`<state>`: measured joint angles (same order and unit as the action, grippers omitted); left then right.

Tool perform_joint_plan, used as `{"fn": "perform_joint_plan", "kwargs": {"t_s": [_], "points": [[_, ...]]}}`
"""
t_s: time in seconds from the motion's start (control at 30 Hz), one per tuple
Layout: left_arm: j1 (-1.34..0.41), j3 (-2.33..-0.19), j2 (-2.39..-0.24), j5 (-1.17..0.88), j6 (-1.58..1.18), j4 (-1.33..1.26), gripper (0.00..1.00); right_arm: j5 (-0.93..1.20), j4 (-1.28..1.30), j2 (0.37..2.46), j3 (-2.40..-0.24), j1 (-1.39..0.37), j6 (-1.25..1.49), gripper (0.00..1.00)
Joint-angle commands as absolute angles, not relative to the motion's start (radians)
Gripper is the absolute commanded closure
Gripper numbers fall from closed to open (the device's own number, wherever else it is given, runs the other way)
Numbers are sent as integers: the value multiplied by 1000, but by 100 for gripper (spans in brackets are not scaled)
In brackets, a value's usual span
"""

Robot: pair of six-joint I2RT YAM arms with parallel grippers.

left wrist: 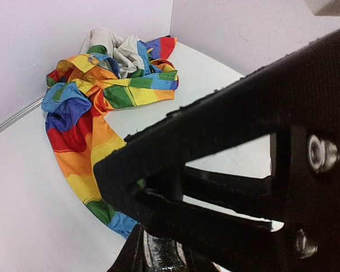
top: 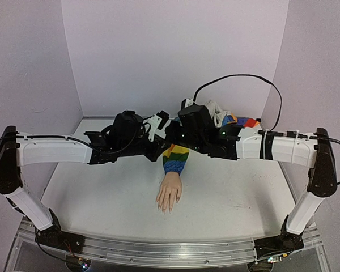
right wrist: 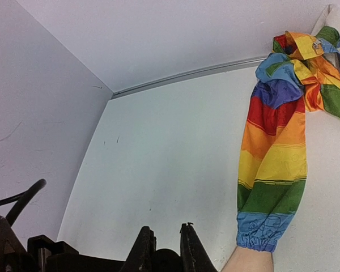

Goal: Paint the nails

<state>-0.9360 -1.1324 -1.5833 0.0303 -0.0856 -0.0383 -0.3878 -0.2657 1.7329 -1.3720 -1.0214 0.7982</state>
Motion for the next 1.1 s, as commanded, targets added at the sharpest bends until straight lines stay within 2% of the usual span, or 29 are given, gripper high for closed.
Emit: {"fn": "perform_joint_plan", "kwargs": {"t_s": [0.0,0.03,0.17,0.27,0.37,0.47,0.57,0.7,0.77,0.83,0.87,1.0,1.07], "points": [[-911,-1099,-1479,68,-165,-327,100,-244,-181,1675,-1367,-1157,764,88],[-912,-1072,-1460,48,-175,-324,100,-239,-181,1648,-1360,-1157,731,77],[-911,-981,-1384,-66,-191,-281,100,-232,-181,1547,-1320,-1150,606,47],[-910,-972,-1330,-156,-192,-186,100,-174,-178,1463,-1276,-1122,524,33],[-905,-966,-1284,-312,-193,-141,100,44,-179,1396,-1235,-1018,494,22],[-901,-978,-1256,-545,-205,-138,100,308,-193,1377,-1224,-923,481,21],[-899,-1021,-1261,-780,-233,-138,100,526,-260,1375,-1232,-907,441,21],[-900,-1091,-1301,-954,-272,-138,100,780,-404,1396,-1242,-906,474,22],[-902,-1110,-1311,-977,-279,-140,100,827,-435,1412,-1255,-908,491,28],[-903,-1119,-1317,-988,-281,-143,100,850,-438,1432,-1271,-907,500,42],[-904,-1121,-1320,-991,-282,-144,100,863,-444,1440,-1277,-908,508,46],[-904,-1121,-1326,-999,-285,-147,100,897,-513,1446,-1264,-908,547,50],[-904,-1122,-1325,-1004,-285,-147,100,835,-510,1423,-1251,-907,538,51]]}}
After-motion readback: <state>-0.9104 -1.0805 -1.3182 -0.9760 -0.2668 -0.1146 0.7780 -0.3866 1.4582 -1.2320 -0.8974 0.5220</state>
